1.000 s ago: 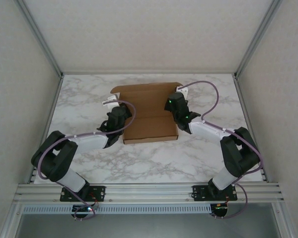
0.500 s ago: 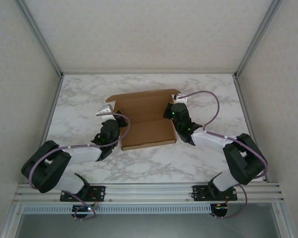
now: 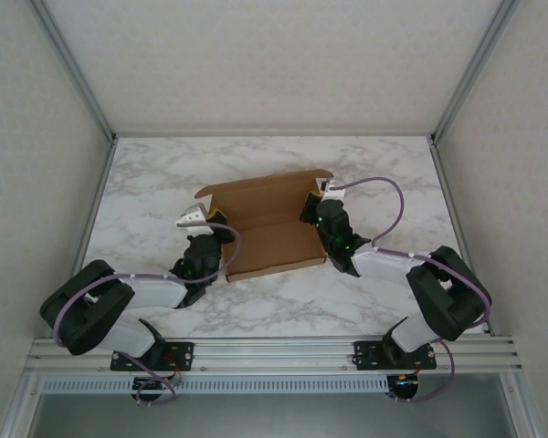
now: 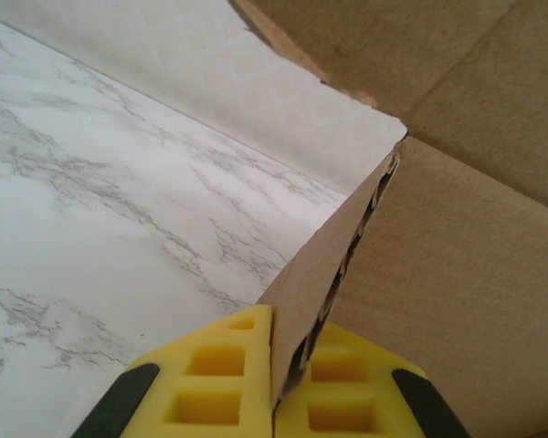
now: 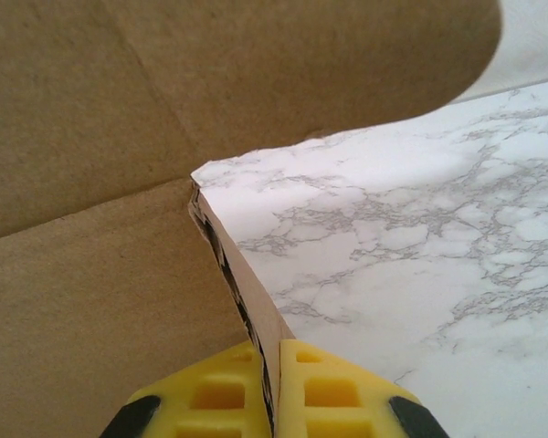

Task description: Fold the paper box

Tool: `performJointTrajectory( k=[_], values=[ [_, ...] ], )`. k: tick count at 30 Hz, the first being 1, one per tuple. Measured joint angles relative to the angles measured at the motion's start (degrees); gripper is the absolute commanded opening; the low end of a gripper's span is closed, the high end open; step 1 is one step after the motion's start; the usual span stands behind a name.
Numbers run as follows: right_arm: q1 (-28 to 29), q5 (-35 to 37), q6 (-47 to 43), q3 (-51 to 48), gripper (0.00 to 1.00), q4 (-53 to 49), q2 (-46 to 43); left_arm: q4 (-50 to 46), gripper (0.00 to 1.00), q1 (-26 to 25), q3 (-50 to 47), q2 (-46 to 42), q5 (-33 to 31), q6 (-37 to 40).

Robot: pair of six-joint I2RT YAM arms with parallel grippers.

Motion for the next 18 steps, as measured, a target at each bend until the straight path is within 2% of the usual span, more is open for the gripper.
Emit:
performJointTrajectory(
  k=[18],
  values=[
    [0.5,-0.1,0.5,-7.7,0.00,12.7,-0.1,9.5,0.00,-3.3,-4.9,1.6,-1.9,-1.8]
  ],
)
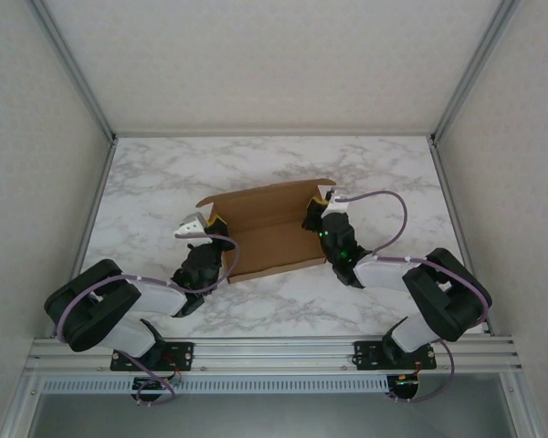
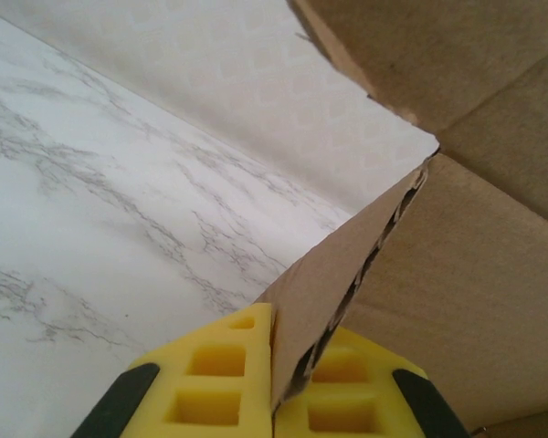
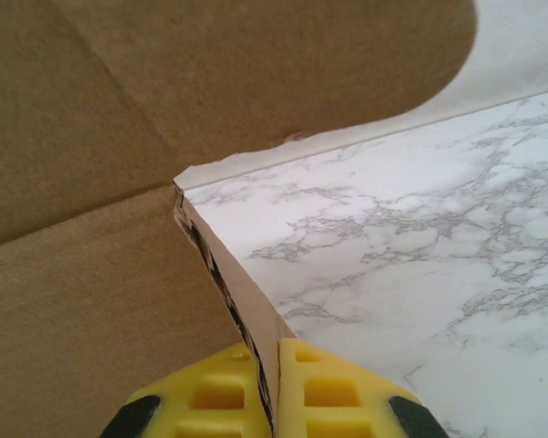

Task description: Fold the paper box

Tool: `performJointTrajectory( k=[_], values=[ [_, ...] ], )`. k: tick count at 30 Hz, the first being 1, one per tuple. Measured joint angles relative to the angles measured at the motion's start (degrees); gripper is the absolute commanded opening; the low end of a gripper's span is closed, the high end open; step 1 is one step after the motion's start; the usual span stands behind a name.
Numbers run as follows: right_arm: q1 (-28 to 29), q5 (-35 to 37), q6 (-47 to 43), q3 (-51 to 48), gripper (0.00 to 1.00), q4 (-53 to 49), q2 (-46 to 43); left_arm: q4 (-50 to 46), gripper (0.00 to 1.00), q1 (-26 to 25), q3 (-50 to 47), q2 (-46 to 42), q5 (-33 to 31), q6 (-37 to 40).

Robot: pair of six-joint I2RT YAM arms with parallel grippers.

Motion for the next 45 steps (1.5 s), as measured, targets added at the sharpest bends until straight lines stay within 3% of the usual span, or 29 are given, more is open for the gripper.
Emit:
performJointTrajectory(
  k=[6,10,24,32,40,45],
  values=[
    [0.1,0.0,0.9,-2.1,0.00,2.4,-0.5,3.1,0.00,-2.6,-0.9,1.5,-3.1,0.0],
    [0.1,-0.3,1.3,-4.0,0.06,4.5,-1.0,5.4,0.00,-3.7,-1.3,2.9,-4.6,0.1],
    [0.6,-0.2,5.8,-6.6,0.03,5.7,-2.4,9.8,0.00,-5.9,-2.6,5.4,-7.2,0.6],
    [0.9,-0.1,6.8,-6.9,0.15,3.0,-4.2,12.3,0.00,-6.9,-3.1,7.0,-8.7,2.2],
    [0.9,0.3,8.3,-7.2,0.39,-9.1,-6.4,13.4,0.00,-7.3,-2.9,8.4,-11.2,5.8],
    [0.9,1.1,8.3,-8.6,0.48,-14.9,-9.8,14.0,0.00,-7.3,-2.6,9.4,-12.2,7.2]
  ],
)
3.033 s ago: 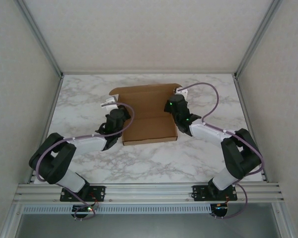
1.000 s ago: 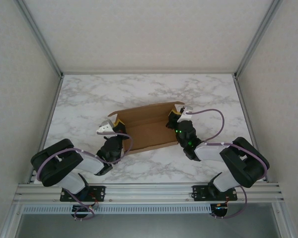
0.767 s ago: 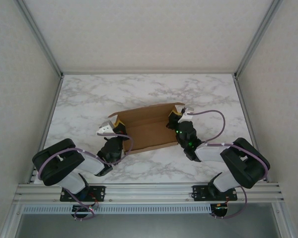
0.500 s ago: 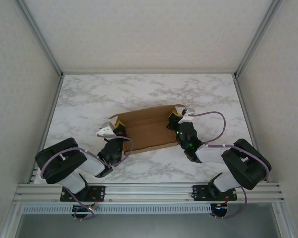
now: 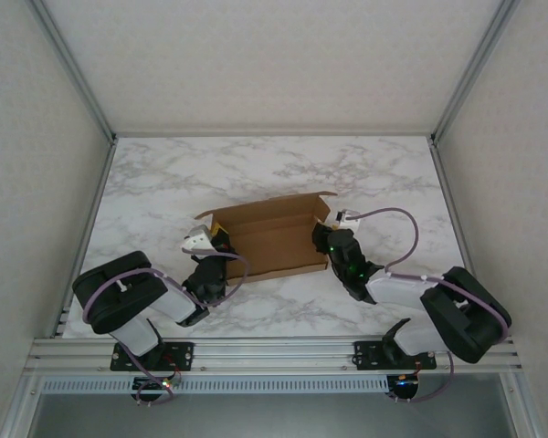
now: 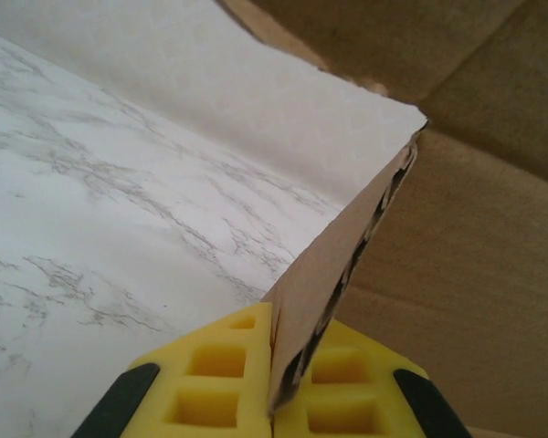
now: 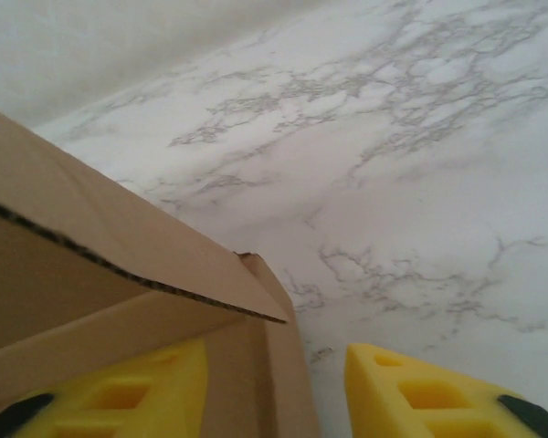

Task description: Fold the paper box

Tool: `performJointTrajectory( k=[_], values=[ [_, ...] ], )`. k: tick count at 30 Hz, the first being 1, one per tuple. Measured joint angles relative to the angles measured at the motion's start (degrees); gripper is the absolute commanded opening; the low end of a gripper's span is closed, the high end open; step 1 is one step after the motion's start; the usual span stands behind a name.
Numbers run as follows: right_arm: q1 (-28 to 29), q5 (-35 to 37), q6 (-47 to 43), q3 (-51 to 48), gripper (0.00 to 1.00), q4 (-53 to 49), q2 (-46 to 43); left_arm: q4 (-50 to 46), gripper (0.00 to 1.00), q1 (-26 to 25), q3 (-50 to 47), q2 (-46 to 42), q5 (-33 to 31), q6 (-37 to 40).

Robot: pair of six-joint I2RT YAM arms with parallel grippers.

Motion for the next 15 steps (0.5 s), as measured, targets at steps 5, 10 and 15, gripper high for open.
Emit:
performJointTrajectory(
  k=[5,10,15],
  values=[
    [-0.1,0.0,-1.9,-2.2,0.53,-1.8,-6.6,0.5,0.00,0.0,0.0,0.3,-0.6,0.9],
    [-1.9,-2.2,-7.6,-4.0,0.56,-3.5,-14.8,0.4,0.00,0.0,0.3,0.3,-0.7,2.1],
    [-10.0,-11.1,-14.7,-2.4,0.45,-4.5,-15.8,0.3,0.00,0.0,0.4,0.3,-0.7,3.0]
  ],
)
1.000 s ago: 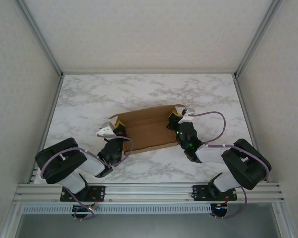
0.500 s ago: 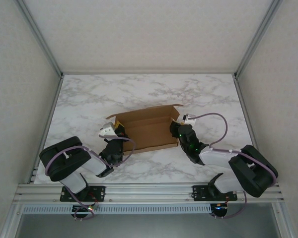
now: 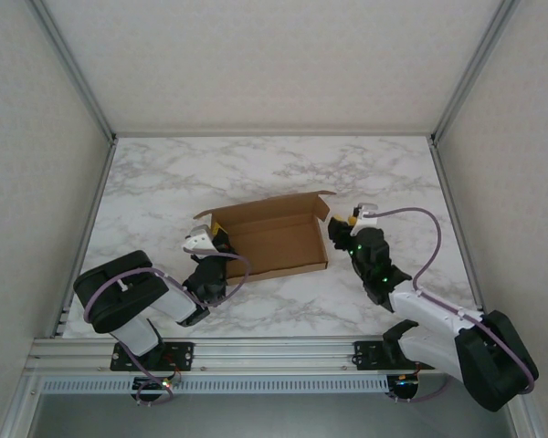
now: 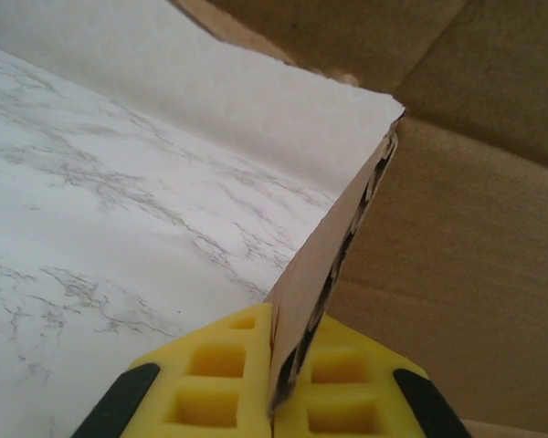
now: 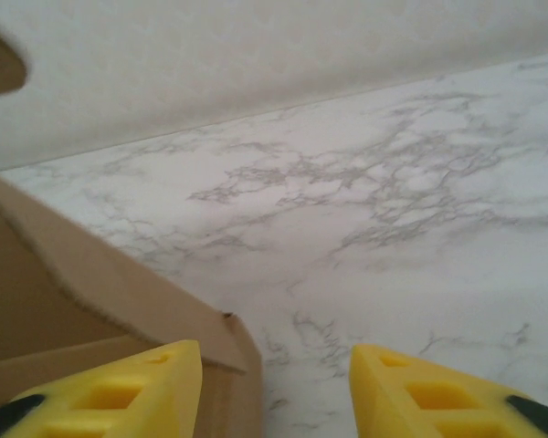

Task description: Fold the paper box

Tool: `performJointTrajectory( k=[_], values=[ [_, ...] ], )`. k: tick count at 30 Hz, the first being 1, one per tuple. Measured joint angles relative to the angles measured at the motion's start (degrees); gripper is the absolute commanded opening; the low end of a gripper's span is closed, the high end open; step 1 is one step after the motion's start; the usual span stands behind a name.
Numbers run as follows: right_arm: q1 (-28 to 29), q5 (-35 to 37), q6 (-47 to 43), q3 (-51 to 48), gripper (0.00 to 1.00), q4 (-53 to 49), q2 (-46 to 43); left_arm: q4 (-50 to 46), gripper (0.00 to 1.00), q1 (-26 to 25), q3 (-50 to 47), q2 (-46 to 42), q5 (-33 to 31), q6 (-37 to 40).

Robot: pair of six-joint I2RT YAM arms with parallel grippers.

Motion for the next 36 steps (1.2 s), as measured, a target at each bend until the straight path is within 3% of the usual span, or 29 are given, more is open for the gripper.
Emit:
performJointTrajectory(
  k=[4,10,20,26,30,36],
  values=[
    [-4.5,-8.0,-3.3,3.7,0.45,0.2,6.3,-0.3,0.00,0.0,0.3,0.0,0.0,0.6],
    [-4.0,-17.1,-7.7,5.7,0.44,0.4,9.9,-1.2,0.00,0.0,0.7,-0.2,-0.4,0.8],
    [-3.8,-17.2,-10.7,6.0,0.47,-0.2,7.3,-2.3,0.00,0.0,1.0,-0.3,-1.5,0.8],
    [-3.6,-16.4,-11.2,7.3,0.40,-1.6,6.8,-2.6,0.00,0.0,1.0,-0.5,-1.9,0.8],
    [-3.3,-13.7,-10.6,7.0,0.38,-3.5,1.2,-3.2,0.00,0.0,1.0,-0.9,-1.9,0.8],
    [-3.3,-14.5,-9.5,7.0,0.44,-3.9,-4.2,-4.0,0.00,0.0,1.6,-0.9,-1.7,0.9]
  ],
)
